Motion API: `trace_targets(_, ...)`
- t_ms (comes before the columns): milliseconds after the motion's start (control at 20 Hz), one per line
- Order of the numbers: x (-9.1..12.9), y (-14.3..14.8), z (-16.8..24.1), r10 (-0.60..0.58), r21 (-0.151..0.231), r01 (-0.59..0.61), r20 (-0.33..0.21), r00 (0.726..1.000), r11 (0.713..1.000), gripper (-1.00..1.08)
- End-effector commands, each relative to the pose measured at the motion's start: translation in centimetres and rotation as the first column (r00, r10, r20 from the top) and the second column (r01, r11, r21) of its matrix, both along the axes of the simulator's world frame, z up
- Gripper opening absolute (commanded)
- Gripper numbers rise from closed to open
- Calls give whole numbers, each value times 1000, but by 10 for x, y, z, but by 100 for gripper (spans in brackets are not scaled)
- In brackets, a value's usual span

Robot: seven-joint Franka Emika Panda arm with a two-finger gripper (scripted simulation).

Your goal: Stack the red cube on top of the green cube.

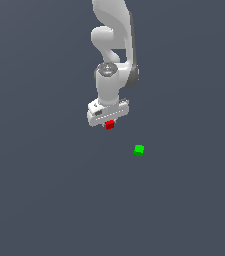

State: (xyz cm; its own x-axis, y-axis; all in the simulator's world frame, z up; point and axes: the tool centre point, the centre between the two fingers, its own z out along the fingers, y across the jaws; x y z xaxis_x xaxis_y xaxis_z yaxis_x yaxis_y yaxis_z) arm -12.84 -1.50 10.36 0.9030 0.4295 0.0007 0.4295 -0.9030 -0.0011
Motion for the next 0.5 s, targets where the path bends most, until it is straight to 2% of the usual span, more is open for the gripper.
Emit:
trace_targets(0,12,19,-5,0,0,0,1,1000,1000,-100)
trace_targets(450,65,92,-26,0,-1,0,0,1000,1000,-100)
